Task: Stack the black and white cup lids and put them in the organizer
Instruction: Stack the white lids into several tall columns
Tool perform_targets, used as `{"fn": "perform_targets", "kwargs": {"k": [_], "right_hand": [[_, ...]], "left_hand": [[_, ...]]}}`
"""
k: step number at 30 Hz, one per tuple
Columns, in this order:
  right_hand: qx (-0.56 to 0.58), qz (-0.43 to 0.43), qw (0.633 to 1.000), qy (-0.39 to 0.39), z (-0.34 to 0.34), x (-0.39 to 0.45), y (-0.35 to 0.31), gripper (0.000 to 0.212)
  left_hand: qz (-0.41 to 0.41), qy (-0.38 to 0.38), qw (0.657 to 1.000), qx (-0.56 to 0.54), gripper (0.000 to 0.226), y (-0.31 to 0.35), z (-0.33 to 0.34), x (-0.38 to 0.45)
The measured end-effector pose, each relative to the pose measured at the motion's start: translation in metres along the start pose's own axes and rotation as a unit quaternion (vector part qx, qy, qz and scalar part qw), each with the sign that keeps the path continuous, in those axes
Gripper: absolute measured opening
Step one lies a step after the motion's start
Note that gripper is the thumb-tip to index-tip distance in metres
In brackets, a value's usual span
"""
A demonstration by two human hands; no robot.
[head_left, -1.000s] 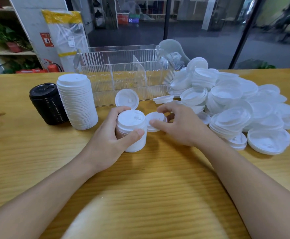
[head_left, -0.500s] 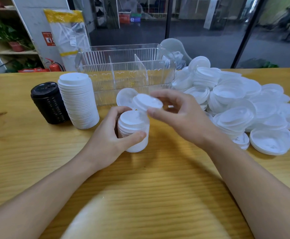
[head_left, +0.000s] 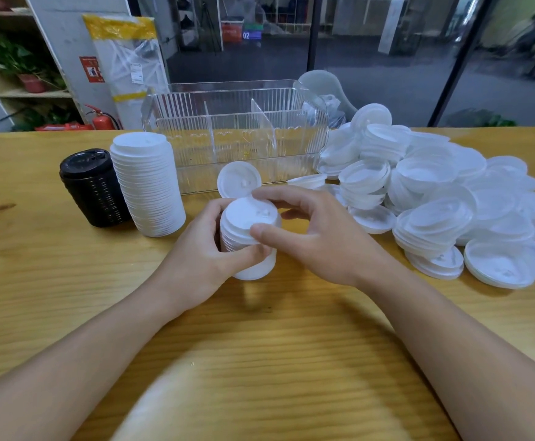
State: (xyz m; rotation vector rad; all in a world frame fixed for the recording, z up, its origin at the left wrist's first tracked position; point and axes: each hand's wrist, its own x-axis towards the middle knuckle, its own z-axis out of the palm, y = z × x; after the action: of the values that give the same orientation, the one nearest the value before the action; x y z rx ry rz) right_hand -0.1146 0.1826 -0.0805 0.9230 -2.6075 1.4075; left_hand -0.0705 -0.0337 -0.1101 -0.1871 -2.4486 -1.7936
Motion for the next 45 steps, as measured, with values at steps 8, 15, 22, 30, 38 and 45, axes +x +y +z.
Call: {"fn": "perform_targets", "kwargs": {"k": [8,15,22,30,38,45], "right_hand": [[-0.035,0.003,0.999,-0.007,0.005,0.002,0.005,0.053],[-0.045,-0.018,0.998,-0.032,0.002,0.002,0.007,0.052],[-0.053,-0.041,0.996,-0.05,-0.002,0.002,0.004,0.048],[-0.032,-0.031,0.998,-0.034,0.0,0.002,0.006,0.053],[0.027,0.015,0.999,0.014,0.001,0.018,0.035,0.028],[-0.093,0.075,0.992,-0.033,0.018,0.046,0.051,0.053]], "left_hand": [[-0.004,-0.002,1.0,-0.015,0.069,-0.003,0.0,0.002],[-0.008,-0.005,1.0,-0.012,0.072,-0.006,-0.001,0.004],[-0.008,-0.017,1.0,-0.009,0.077,-0.005,-0.003,0.005],[0.013,-0.021,1.0,-0.015,0.082,-0.006,-0.002,0.003],[0.042,-0.026,0.998,0.041,0.069,-0.006,-0.003,0.003],[0.012,0.077,0.995,0.054,0.06,-0.012,-0.028,0.014]]}}
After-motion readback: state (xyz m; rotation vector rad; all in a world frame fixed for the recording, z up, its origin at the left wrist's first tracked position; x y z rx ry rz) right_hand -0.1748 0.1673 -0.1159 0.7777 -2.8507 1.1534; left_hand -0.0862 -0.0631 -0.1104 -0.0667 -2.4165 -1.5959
